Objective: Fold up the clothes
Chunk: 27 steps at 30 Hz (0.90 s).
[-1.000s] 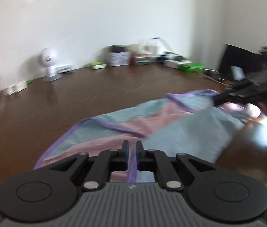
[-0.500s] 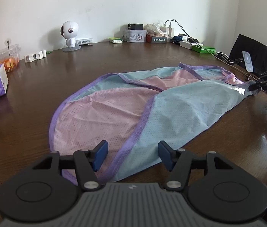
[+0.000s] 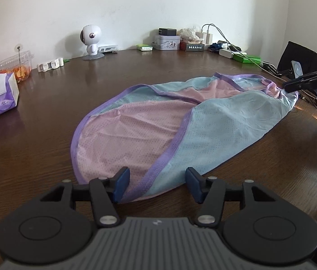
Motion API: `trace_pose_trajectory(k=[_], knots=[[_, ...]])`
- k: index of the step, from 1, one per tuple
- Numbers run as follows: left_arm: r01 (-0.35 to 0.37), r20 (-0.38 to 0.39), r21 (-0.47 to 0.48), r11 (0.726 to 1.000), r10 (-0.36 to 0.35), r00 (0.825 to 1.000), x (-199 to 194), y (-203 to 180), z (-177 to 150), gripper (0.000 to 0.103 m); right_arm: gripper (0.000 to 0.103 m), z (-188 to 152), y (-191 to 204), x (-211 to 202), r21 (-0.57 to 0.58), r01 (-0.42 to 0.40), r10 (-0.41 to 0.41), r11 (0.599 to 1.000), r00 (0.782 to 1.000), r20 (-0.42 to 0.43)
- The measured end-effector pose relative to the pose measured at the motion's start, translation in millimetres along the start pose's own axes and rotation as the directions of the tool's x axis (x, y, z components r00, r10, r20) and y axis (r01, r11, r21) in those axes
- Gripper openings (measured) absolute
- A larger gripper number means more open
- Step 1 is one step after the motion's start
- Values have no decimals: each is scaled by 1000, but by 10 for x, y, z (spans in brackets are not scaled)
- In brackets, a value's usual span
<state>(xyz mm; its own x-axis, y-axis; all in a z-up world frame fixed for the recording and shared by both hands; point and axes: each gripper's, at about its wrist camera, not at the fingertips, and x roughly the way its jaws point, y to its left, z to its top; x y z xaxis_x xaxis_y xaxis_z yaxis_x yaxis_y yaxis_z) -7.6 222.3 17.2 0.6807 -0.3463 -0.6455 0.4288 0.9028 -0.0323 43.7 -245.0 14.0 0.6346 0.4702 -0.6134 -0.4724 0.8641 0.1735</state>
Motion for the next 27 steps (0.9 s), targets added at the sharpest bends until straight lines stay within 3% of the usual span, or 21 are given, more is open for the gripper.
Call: trace_pose_trajectory(k=[1, 2, 3, 10, 11, 13, 15, 16, 18, 21, 23, 25, 27], knots=[[8, 0, -4, 1000, -8, 1000, 15, 24, 21, 38, 38, 7, 72, 115, -11, 0, 0, 1000, 1000, -12], [18, -3, -7, 1000, -18, 1000, 23, 47, 33, 22, 38, 9, 131, 208, -38, 29, -30, 999, 999, -23], [29, -8, -9, 1000, -29, 1000, 29, 71, 43, 13, 38, 5, 175, 285, -53, 61, -64, 997, 997, -43], [78, -18, -68, 995, -80, 997, -122, 204, -70, 8, 38, -149, 294, 183, -65, 141, -148, 988, 981, -123], [71, -23, -78, 994, -73, 997, -128, 224, -62, 10, 39, -168, 309, 145, -60, 146, -153, 987, 979, -133], [41, -57, -73, 997, -45, 997, -129, 265, 64, 29, 39, -102, 310, 114, -14, 138, -139, 990, 978, -156], [15, -30, -16, 1000, -15, 999, -53, 216, 357, 61, 43, 73, 304, 59, -13, 107, -108, 994, 989, -97], [2, -11, 16, 1000, -1, 1000, -8, 185, 515, 66, 47, 181, 303, 31, -27, 93, -95, 995, 994, -56], [-27, 28, 79, 996, 25, 999, 80, 123, 830, 83, 68, 423, 272, 139, -65, 82, -83, 995, 996, -20], [16, 12, 76, 997, -17, 1000, 542, 64, 1291, 88, 69, 798, 186, 547, -90, 64, -69, 994, 997, -45], [-3, -38, 72, 997, 6, 999, 918, 44, 1484, 88, 67, 972, 137, 881, -78, 34, -41, 996, 995, -93], [-18, -87, 51, 999, 22, 996, 1244, 39, 1592, 84, 60, 1026, 94, 1137, -79, 47, -58, 996, 988, -144], [-13, -121, 37, 999, 17, 992, 1463, 50, 1608, 81, 41, 993, 85, 1277, -89, 59, -74, 994, 981, -181]])
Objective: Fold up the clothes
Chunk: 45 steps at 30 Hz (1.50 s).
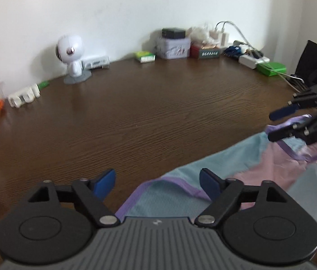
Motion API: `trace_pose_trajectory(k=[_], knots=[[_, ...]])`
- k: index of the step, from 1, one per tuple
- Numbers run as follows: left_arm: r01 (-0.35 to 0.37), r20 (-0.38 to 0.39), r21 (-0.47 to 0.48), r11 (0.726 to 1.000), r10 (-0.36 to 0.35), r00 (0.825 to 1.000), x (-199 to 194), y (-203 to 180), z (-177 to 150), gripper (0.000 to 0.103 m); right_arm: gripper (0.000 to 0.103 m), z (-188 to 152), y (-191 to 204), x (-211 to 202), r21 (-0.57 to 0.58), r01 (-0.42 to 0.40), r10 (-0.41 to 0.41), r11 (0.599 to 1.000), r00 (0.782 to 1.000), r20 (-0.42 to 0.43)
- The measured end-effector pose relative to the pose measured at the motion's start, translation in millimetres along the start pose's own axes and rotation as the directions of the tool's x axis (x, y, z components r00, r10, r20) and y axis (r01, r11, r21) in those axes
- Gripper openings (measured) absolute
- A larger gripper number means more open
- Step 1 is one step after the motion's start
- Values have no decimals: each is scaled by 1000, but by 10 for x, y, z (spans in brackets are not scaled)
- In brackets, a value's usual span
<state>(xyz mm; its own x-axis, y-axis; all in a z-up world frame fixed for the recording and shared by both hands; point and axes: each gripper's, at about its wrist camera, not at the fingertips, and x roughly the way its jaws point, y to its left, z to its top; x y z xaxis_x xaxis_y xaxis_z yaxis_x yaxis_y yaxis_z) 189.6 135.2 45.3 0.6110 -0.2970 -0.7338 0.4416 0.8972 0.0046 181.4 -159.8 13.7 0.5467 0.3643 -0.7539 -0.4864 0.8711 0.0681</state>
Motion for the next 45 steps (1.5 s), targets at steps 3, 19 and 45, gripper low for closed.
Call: trace_pose_trajectory(k=[3, 19, 45], knots=[[19, -22, 25, 1000, -18, 1000, 154, 25, -50, 62, 30, -83, -37, 45, 2, -2, 2, 1000, 1000, -17], [50, 148, 55, 997, -57, 987, -605, -81, -563, 4, 5, -456, 221, -771, -77, -102, 110, 992, 988, 112], [-117, 16, -331, 936, 130, 991, -469, 310, -702, 2, 3, -904, -571, -772, 38, 94, -93, 995, 995, -29]])
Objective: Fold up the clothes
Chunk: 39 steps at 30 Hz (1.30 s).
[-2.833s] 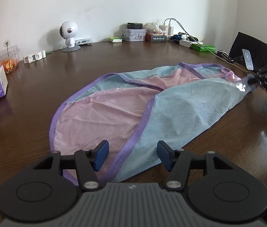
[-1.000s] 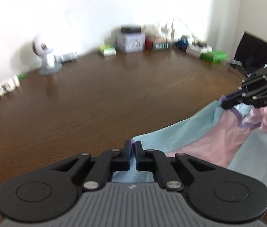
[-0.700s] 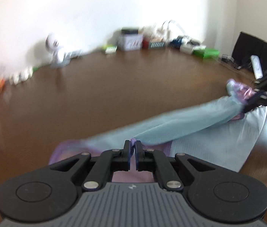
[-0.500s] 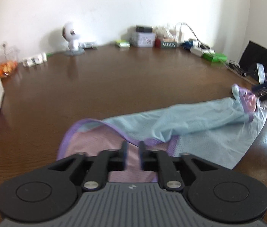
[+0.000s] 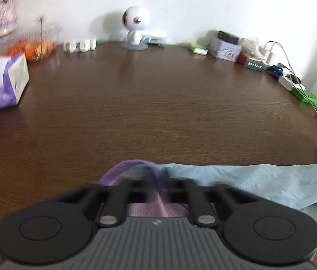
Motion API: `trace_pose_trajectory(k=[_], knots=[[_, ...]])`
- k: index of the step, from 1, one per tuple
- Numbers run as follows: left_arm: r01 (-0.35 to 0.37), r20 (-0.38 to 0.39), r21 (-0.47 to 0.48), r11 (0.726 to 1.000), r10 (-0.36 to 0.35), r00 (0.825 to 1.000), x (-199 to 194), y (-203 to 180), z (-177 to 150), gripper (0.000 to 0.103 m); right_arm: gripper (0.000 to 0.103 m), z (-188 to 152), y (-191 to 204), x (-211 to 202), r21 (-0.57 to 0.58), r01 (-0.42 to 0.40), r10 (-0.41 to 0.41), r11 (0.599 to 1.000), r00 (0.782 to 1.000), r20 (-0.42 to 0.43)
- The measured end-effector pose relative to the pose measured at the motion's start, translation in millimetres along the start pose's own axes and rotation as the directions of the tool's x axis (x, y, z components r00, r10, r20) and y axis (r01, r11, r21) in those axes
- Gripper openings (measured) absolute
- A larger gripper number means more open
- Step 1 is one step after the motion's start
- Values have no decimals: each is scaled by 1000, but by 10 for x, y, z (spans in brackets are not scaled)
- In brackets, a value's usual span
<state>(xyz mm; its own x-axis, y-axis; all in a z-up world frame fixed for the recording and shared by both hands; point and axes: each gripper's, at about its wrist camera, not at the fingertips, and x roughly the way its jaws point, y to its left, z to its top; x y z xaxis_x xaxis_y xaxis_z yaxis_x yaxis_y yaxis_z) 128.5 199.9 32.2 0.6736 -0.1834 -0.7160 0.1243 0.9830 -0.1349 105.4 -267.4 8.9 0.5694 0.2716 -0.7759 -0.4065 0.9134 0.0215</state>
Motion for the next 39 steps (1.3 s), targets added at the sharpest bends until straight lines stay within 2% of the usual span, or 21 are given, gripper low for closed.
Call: trace_pose_trajectory(k=[2, 4, 7, 9, 13, 17, 20, 21, 23, 25, 28, 30, 31, 34, 36, 39], knots=[[-23, 42, -10, 1000, 24, 999, -83, -30, -32, 2, 3, -13, 6, -114, 7, 43, -43, 999, 998, 52], [-16, 76, -49, 999, 19, 997, -239, -37, -51, 2, 3, -36, 20, -314, 22, 87, -89, 996, 989, 115], [-12, 106, -76, 997, 21, 994, -484, -86, -133, 2, 2, -165, 77, -659, 48, 97, -104, 994, 977, 188], [-27, 88, -90, 996, 35, 995, -545, -117, -213, 2, 2, -317, 126, -771, 53, 86, -95, 995, 978, 187], [-74, 35, -130, 989, 79, 996, -516, -68, -356, 2, 2, -623, 153, -748, 101, 78, -88, 992, 992, 95], [-86, 19, -165, 983, 90, 996, -525, 46, -408, 2, 4, -721, 132, -737, 137, 95, -105, 986, 992, 65], [-88, 6, -158, 984, 90, 996, -541, 34, -417, 9, 20, -665, 187, -834, 94, 85, -95, 992, 990, 103], [-92, 8, -155, 984, 94, 995, -551, 24, -424, 15, 28, -650, 221, -872, 76, 73, -82, 994, 988, 128], [-95, 10, -153, 984, 97, 995, -562, 16, -431, 26, 33, -603, 286, -920, 51, 23, -32, 998, 983, 181], [-89, 3, -161, 983, 91, 996, -527, 35, -395, 27, 34, -534, 380, -889, 32, -52, 44, 998, 974, 222], [-53, -19, -174, 983, 51, 999, -406, 122, -282, 27, 34, -384, 577, -661, 9, -149, 143, 989, 965, 219], [-42, -25, -193, 980, 38, 999, -329, 188, -207, 6, 32, -298, 761, -525, -37, -177, 181, 984, 960, 213], [-35, -26, -199, 979, 31, 999, -298, 211, -172, 2, 32, -271, 842, -471, -57, -194, 202, 979, 956, 213], [-29, 53, -208, 978, 41, 998, -264, 238, -117, 2, 31, -233, 1035, -296, -94, -240, 254, 966, 949, 186], [-43, 70, -223, 974, 60, 996, -241, 249, -103, 2, 22, -245, 1140, -190, -102, -239, 252, 966, 957, 142], [-61, 67, -229, 972, 78, 995, -198, 254, -115, 3, 22, -319, 1215, -173, -119, -229, 243, 966, 963, 115]])
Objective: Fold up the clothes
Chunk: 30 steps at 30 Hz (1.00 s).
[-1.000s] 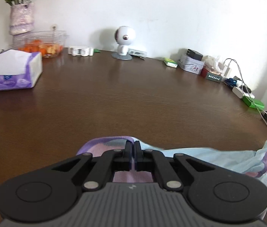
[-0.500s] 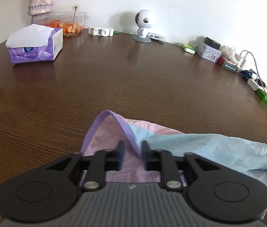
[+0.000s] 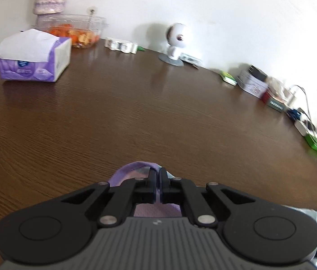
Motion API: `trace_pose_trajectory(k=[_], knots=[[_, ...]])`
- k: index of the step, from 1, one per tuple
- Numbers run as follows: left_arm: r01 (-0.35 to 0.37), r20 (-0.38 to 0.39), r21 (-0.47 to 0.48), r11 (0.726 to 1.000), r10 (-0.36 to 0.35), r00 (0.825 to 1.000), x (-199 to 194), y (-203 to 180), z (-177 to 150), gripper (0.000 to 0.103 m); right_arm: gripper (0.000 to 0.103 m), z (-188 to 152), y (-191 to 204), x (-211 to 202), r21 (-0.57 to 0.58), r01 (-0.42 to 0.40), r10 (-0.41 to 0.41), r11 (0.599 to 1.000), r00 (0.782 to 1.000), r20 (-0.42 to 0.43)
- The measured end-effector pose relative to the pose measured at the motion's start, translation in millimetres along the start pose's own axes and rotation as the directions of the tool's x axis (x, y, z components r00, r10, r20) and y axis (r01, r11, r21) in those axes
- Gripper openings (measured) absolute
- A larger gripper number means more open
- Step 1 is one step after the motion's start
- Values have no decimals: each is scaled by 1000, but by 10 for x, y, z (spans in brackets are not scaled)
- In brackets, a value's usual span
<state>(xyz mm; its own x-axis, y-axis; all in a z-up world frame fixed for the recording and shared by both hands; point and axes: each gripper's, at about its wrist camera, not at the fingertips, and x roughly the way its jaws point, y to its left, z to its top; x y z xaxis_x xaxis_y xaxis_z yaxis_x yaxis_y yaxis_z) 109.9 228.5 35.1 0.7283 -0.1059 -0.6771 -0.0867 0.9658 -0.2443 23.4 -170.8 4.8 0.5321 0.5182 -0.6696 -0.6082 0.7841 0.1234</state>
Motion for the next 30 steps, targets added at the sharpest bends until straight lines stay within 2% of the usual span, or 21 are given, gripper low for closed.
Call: trace_pose_trajectory(k=[2, 4, 5, 6, 8, 10, 12, 14, 16, 17, 18, 20, 22, 24, 25, 28, 29, 30], knots=[[-8, -26, 21, 1000, 9, 1000, 21, -18, -17, 10, 22, -25, 10, -33, 3, 4, -4, 1000, 1000, -4], [-14, -9, 48, 999, 15, 1000, -67, -64, -67, 31, 22, -31, -13, -143, 12, 13, -13, 1000, 1000, 6], [-3, 4, 66, 998, 3, 1000, -134, -95, -99, 47, 22, -46, -37, -249, 19, 26, -26, 999, 999, 26], [17, 11, 85, 996, -18, 1000, -196, -125, -133, 55, 24, -71, -87, -371, 37, 56, -58, 998, 997, 53], [56, 9, 113, 992, -57, 998, -281, -185, -187, 56, 30, -155, -274, -612, 114, 151, -162, 982, 983, 87], [77, -29, 119, 990, -75, 997, -278, -309, -212, 56, 33, -255, -516, -790, 229, 287, -314, 930, 945, 90], [108, -56, 170, 979, -100, 993, -281, -523, -262, 56, 38, -355, -715, -897, 333, 379, -425, 864, 902, 75], [143, -77, 248, 958, -128, 989, -271, -765, -356, 56, 42, -426, -826, -908, 396, 394, -452, 829, 890, 61], [169, -106, 323, 931, -142, 984, -240, -993, -453, 58, 44, -475, -848, -823, 412, 374, -435, 831, 898, 62], [173, -117, 353, 920, -141, 983, -220, -1075, -498, 58, 42, -495, -834, -755, 397, 381, -436, 835, 898, 56], [168, -123, 376, 911, -131, 984, -197, -1135, -547, 58, 40, -515, -818, -690, 377, 416, -461, 827, 887, 32], [151, -127, 385, 910, -110, 986, -177, -1154, -621, 58, 40, -569, -812, -614, 342, 481, -510, 807, 860, -7], [143, -111, 376, 916, -109, 988, -201, -1109, -673, 61, 47, -627, -829, -669, 360, 501, -535, 787, 845, -4], [140, -110, 374, 917, -106, 988, -225, -1077, -695, 63, 59, -658, -843, -720, 388, 514, -554, 765, 833, -11], [140, -110, 375, 917, -106, 988, -234, -1069, -701, 63, 59, -675, -849, -715, 399, 515, -553, 759, 833, -22], [133, -109, 375, 917, -99, 989, -243, -1052, -685, 64, 55, -742, -832, -660, 421, 490, -537, 763, 844, -9], [129, -106, 376, 918, -96, 990, -258, -1048, -683, 64, 41, -741, -812, -651, 411, 488, -535, 770, 845, 0], [128, -101, 373, 919, -97, 990, -281, -1035, -677, 64, 19, -735, -803, -646, 401, 471, -518, 785, 855, 10]])
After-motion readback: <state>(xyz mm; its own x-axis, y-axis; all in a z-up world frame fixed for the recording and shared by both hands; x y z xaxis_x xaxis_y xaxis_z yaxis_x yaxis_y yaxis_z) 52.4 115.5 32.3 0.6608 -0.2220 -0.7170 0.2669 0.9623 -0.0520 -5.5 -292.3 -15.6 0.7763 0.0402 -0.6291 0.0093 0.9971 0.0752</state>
